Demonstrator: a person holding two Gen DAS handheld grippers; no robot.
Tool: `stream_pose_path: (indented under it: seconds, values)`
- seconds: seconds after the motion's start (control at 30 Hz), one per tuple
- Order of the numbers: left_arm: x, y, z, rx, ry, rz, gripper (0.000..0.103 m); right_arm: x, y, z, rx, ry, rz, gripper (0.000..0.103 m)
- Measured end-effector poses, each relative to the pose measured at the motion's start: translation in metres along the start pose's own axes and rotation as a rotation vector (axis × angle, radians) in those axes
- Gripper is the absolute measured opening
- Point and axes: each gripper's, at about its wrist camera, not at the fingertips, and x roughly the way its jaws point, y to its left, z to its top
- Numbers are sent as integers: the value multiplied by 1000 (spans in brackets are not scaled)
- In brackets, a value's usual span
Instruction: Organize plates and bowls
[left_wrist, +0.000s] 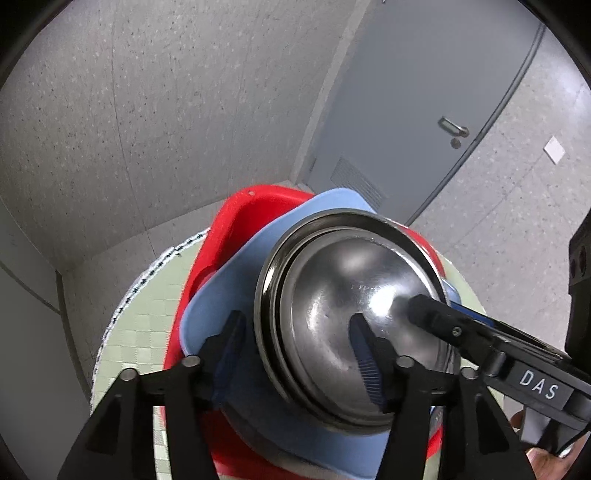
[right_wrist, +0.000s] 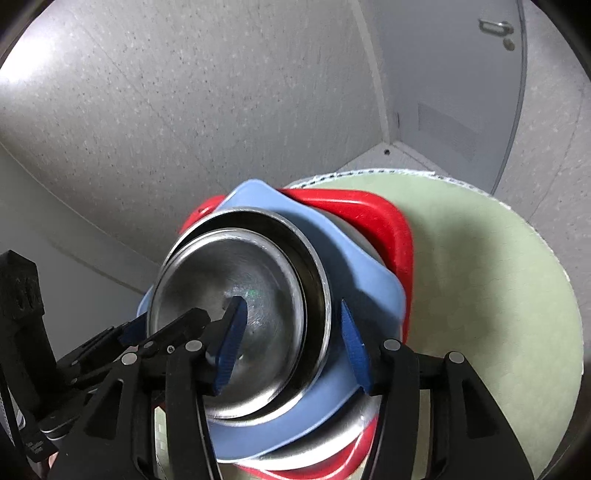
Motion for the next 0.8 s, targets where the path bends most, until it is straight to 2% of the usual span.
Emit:
stream_pose_path:
  seconds: [0.17,0.27,0.37,0.6,0.8]
  values:
    - [-19,-6,-20,34,-33,22,77,-21,7,-13,-1,-57,-33,57]
    - [-39,-8,-37,60,-70,55,90,-38,12,-30,-2,-96,-57,62]
    - [-59,-14,-57,93,-114,78,97,-58,16,-52,5,-135,-84,68]
    - [-115,-30,-118,170,-207,96,102,-109,31,-114,10,-233,-154,77]
    - [-176,-52,-182,223,-327,96,102,-157,36,-168,16,-313,-189,87]
